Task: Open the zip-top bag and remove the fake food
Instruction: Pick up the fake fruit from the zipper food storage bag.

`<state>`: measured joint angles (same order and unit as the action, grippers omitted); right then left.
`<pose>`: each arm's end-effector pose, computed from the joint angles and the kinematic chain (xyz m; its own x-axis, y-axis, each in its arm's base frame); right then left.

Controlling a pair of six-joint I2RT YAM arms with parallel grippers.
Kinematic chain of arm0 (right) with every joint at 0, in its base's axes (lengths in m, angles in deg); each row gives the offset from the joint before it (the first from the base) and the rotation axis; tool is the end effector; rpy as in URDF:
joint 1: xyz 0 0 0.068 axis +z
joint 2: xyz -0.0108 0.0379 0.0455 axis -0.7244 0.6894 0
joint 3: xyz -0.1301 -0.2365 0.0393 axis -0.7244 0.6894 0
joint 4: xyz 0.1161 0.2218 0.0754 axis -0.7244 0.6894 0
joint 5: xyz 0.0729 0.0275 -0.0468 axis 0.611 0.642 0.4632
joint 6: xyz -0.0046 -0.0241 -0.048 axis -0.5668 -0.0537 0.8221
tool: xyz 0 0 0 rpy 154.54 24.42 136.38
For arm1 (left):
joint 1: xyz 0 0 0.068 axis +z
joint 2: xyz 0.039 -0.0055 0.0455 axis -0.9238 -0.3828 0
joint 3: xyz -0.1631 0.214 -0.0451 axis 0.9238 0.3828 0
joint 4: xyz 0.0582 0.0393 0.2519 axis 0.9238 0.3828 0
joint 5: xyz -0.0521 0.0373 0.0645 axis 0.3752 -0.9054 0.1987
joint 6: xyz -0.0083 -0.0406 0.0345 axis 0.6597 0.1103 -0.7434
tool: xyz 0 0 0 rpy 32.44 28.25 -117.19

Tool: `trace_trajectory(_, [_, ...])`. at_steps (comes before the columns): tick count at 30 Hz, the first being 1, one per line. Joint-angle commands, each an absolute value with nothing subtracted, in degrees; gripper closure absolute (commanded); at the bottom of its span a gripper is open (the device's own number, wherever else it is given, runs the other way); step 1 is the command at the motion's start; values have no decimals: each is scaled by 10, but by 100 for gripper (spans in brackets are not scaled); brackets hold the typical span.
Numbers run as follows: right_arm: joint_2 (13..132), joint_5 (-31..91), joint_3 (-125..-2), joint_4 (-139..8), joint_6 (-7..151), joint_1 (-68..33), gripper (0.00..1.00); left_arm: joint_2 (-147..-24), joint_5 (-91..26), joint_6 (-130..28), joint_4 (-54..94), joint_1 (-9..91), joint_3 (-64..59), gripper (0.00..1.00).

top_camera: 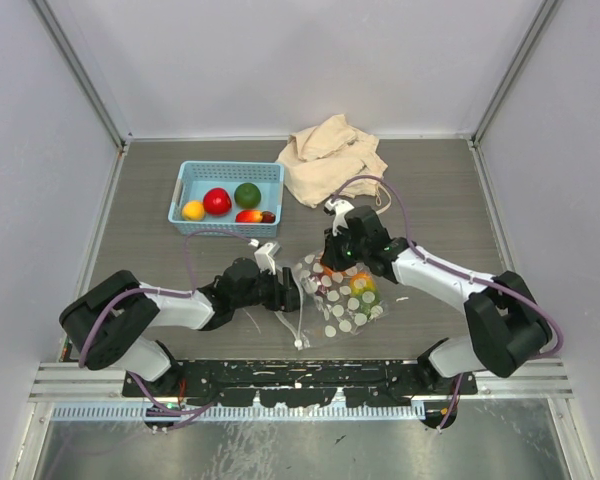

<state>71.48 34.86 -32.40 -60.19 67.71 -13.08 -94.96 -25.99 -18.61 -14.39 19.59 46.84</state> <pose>0.2382 0.1663 0.2086 -0.6730 -0.2145 -0.7079 -0.5551 0.7789 0.2917 0.1690 -0.2003 0.1398 -0.8136 -0.0968 -0.5733 0.4264 0.5709 -0.7016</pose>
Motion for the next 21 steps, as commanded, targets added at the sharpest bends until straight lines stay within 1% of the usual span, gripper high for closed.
trace_trajectory(1, [733,359,-351,-609,687,-133,90,-934,-270,-201,-152,195,453,40])
trace_trajectory(5, [749,375,-342,-608,689,-133,90,-930,-272,-204,-144,194,453,41])
trace_trajectory(8, [752,388,-335,-611,691,-133,90,-929,-273,-211,-136,195,450,38])
trace_trajectory(18, [776,437,-339,-617,704,-133,90,-926,-269,-241,-95,195,430,20])
trace_trajectory(21, [785,457,-341,-622,705,-133,90,-930,-262,-247,-88,194,424,17])
